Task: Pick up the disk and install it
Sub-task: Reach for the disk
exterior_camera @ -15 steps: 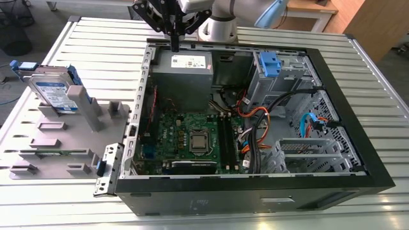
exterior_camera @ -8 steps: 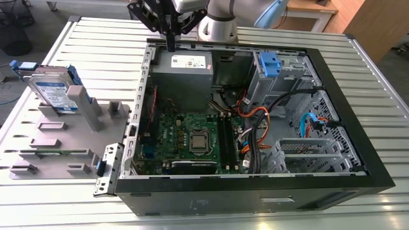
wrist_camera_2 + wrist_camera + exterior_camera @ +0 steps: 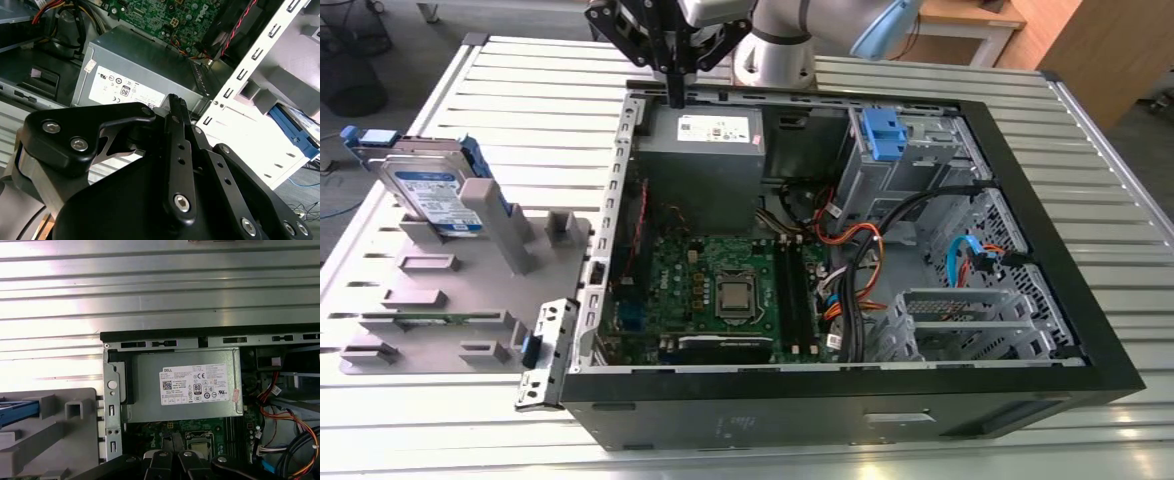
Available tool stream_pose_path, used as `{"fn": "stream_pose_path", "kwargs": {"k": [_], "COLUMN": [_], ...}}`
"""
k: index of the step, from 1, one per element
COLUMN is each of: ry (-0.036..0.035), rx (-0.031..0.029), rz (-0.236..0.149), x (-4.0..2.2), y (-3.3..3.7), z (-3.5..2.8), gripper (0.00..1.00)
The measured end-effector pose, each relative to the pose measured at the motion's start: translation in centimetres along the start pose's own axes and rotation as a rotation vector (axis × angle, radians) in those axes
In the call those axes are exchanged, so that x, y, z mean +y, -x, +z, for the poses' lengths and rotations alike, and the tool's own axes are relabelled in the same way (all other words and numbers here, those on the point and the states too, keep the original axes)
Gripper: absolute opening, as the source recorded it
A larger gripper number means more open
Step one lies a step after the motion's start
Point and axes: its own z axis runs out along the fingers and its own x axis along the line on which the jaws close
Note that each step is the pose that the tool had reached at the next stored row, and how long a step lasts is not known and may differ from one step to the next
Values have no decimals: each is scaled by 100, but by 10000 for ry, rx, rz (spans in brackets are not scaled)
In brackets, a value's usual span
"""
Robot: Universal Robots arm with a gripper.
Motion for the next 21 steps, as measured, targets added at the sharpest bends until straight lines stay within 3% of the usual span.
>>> {"fn": "stream_pose_path", "kwargs": {"k": [6,21], "ry": [0,0], "rx": [0,-1], "rz": [0,0], "x": [-4,-22], "y": [-47,-294], "z": [-1,-8], "gripper": [11,11]}}
